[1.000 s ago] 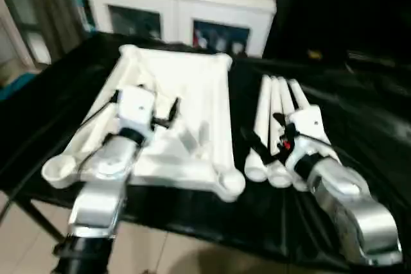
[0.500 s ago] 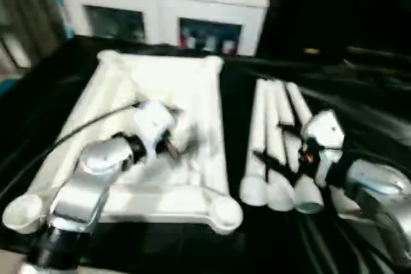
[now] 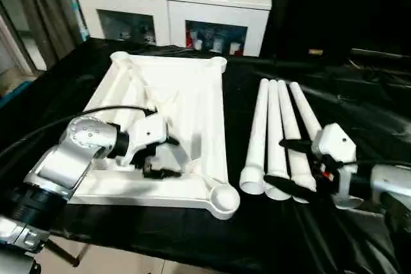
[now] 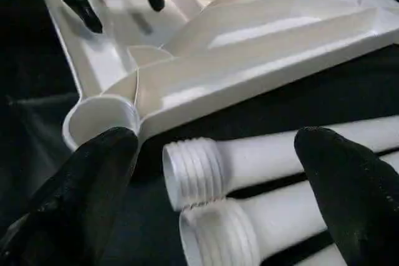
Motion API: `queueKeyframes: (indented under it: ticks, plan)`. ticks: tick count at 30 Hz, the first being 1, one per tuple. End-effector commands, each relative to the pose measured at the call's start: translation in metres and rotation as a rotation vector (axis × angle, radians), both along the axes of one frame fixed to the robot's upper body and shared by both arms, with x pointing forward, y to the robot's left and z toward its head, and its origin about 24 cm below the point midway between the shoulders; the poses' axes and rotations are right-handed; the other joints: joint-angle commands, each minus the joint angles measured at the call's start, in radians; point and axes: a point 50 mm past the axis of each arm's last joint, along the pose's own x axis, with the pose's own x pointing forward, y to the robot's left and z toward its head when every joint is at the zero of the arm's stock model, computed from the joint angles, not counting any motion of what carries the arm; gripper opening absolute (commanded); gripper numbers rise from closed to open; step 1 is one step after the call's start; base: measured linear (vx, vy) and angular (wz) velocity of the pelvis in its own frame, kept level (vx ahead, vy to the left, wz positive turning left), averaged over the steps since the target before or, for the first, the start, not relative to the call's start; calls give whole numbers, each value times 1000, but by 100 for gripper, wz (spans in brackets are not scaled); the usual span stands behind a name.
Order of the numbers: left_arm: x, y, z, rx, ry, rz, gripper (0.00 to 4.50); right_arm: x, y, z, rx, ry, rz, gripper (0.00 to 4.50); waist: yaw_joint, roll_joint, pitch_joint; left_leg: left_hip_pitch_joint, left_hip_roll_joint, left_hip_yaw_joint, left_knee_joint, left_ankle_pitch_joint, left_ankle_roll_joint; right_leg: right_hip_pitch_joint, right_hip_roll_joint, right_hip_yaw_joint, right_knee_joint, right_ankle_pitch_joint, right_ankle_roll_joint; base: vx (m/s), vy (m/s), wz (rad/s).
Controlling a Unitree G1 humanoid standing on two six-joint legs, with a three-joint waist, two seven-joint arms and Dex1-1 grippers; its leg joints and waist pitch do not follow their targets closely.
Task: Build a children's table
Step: Rotate table base
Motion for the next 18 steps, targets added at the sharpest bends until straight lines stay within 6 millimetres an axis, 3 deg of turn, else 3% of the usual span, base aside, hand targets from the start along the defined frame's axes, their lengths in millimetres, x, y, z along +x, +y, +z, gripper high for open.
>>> queueKeyframes:
  ticks: [1,6,8,9,11,13,18]
  plan:
    - [1,2,-1,45,14,-29,363,-2,0,6,-8,-14,15,450,-3,3,-47,-19,8,14,-108,-269,2,40,1,-4,-86,-542,-118,0,0,0]
    - [6,5,-12,97,1,-21,321,-4,0,4,-30,-3,33,450,-12,5,-50,-22,11,16,-108,-238,13,44,7,-4,-77,-428,-166,0,0,0]
    - [7,7,-14,111,2,-16,315,-5,0,4,-33,-1,36,450,-13,5,-54,-23,12,16,-107,-210,18,49,6,-3,-69,-363,-188,0,0,0]
    - [8,8,-15,117,2,-15,297,-5,0,4,-35,0,37,450,-14,9,-56,-24,14,17,-106,-179,22,52,5,-2,-63,-287,-218,0,0,0]
    - [7,11,-16,138,6,-12,287,-5,0,4,-38,1,40,450,-13,9,-57,-24,15,18,-105,-158,24,56,4,-1,-58,-243,-235,26,-3,-1]
    - [6,12,-17,137,22,-12,263,-5,0,4,-39,2,42,450,-12,8,-59,-19,15,25,-100,-117,33,59,9,-1,-52,-161,-265,26,-3,-1]
    - [3,13,-18,136,45,-21,224,-4,0,3,-45,4,42,450,-6,10,-56,-13,19,30,-102,-108,39,62,6,-4,-53,-153,-289,0,0,0]
